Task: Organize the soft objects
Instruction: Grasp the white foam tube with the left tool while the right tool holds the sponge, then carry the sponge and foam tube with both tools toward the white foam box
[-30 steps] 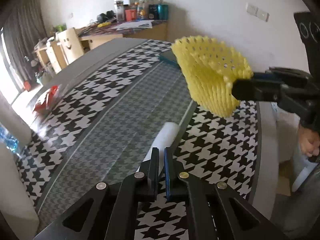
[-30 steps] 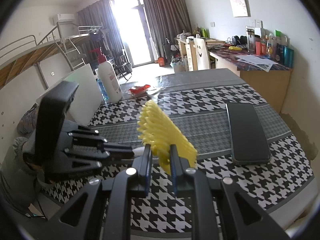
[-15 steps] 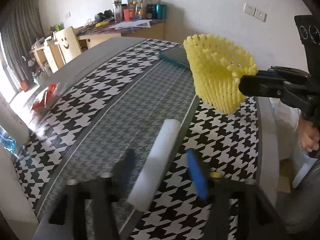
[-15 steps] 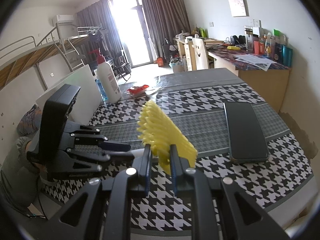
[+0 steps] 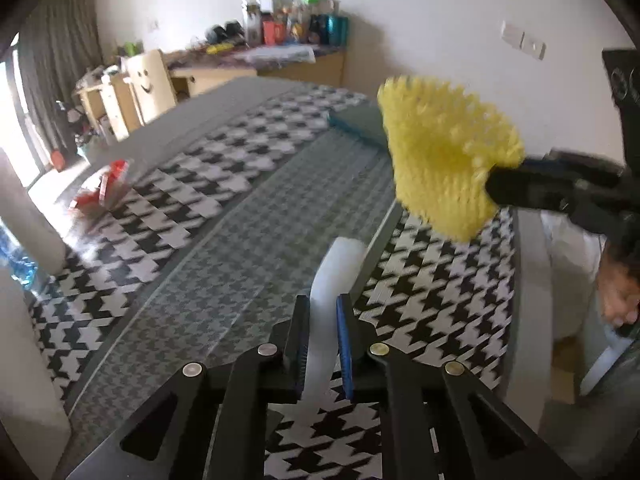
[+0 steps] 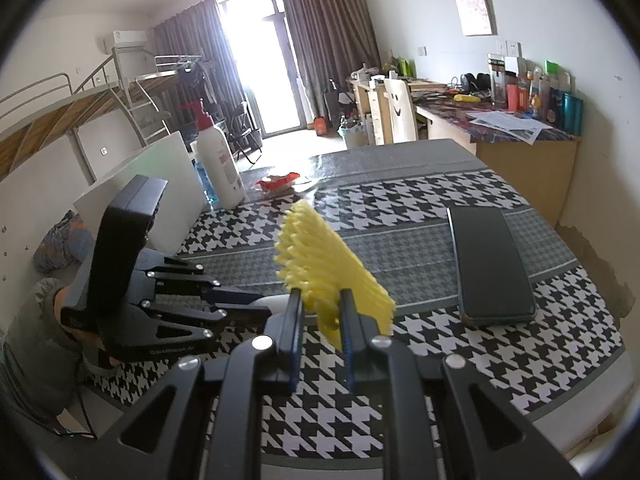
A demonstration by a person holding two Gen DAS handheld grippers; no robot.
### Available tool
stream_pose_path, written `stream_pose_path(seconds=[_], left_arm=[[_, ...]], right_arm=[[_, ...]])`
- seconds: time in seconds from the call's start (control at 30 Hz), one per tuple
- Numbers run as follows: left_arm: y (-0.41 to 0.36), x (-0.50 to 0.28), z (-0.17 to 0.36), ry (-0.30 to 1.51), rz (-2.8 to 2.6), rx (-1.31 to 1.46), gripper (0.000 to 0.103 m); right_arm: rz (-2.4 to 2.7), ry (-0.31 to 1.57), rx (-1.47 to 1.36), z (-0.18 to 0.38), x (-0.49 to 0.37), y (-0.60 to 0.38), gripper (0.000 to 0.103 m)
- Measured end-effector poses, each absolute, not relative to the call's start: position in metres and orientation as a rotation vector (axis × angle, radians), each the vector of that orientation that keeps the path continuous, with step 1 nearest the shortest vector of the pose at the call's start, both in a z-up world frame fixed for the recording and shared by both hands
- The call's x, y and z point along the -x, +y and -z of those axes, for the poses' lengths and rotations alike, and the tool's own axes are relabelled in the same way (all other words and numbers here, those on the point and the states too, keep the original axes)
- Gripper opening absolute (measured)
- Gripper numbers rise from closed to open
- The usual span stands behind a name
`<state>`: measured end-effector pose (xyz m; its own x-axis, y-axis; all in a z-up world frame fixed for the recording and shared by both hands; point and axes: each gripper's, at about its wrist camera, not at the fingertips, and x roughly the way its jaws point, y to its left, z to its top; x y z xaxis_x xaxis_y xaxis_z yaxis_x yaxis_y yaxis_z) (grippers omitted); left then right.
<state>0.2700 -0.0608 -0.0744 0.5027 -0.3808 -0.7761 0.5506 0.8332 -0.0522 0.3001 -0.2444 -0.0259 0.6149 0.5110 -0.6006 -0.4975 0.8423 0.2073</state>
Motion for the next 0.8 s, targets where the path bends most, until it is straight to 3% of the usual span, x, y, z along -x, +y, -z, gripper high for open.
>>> stream_pose_path(seconds=[0.8], left_arm=[[-0.019,-0.206,-0.005,0.631,0.317,-0.033,0.014]], right_arm=[[-0.637,0.602,-0.014,-0.007,-0.276,-0.213,0.02]])
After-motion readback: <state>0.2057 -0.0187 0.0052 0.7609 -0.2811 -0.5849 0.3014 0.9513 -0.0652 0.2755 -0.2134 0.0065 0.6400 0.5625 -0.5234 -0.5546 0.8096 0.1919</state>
